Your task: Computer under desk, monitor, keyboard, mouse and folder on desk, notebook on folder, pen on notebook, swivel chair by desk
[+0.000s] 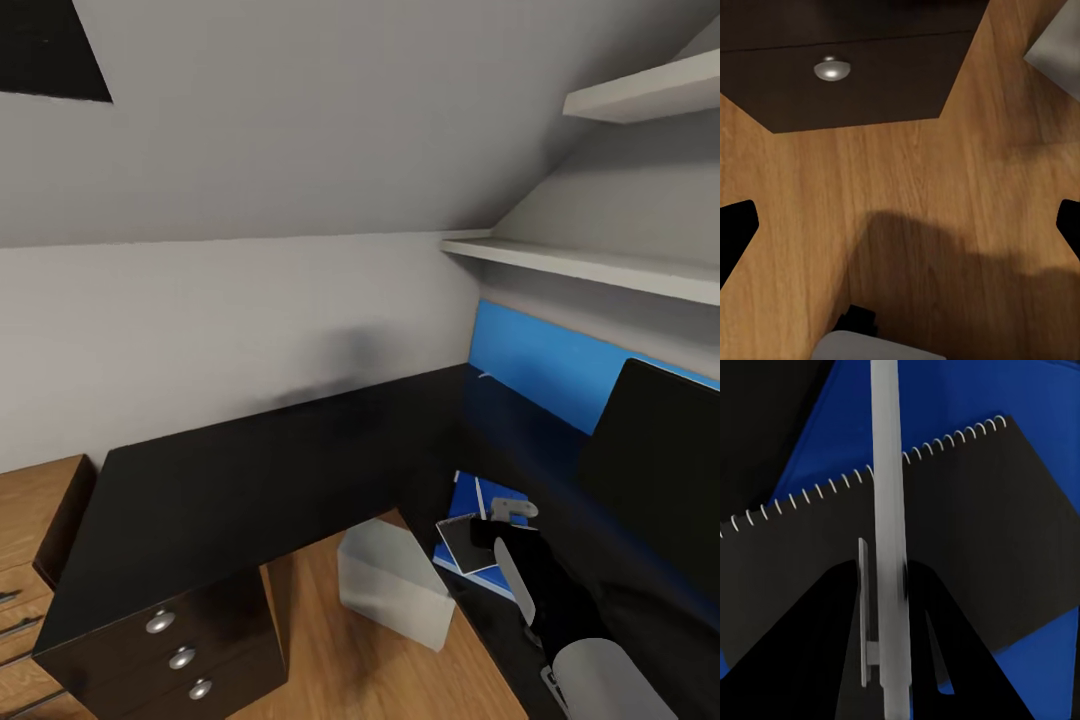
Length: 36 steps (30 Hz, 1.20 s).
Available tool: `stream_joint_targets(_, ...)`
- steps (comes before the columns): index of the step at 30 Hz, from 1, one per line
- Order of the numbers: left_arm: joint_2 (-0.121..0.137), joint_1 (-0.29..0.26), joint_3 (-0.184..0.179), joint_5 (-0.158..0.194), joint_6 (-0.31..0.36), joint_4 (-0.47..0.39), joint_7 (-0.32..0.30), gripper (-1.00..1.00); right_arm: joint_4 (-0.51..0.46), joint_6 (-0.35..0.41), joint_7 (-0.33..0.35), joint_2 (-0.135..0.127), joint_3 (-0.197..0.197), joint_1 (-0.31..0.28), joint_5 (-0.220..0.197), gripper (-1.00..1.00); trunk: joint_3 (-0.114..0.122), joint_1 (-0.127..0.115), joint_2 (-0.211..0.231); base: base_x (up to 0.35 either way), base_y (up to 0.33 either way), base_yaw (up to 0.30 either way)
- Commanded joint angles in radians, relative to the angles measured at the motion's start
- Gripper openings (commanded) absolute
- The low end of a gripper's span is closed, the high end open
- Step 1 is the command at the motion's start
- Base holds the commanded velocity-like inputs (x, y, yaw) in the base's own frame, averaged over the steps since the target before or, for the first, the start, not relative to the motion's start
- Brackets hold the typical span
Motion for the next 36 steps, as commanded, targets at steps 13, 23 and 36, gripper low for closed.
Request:
stream_joint_targets(13, -0.001, 0.0, 0.001, 0.01, 0.002, -0.002, 0.001, 1.0, -0.001, 0.004, -0.007, 0.0, 0.001, 0.0, -0.012, -1.0, -0.042, 0.05, -0.092, 0.0, 0.0, 0.0)
stream_joint_targets(23, -0.001, 0.0, 0.001, 0.01, 0.002, -0.002, 0.0, 1.0, -0.001, 0.005, -0.007, 0.0, 0.001, 0.0, -0.011, -1.0, -0.054, 0.065, -0.12, 0.0, 0.0, 0.0)
stream_joint_targets(36, -0.001, 0.0, 0.001, 0.01, 0.003, -0.002, -0.001, 1.0, -0.001, 0.005, -0.009, 0.0, 0.001, 0.0, -0.012, -1.0, -0.054, 0.065, -0.12, 0.0, 0.0, 0.0)
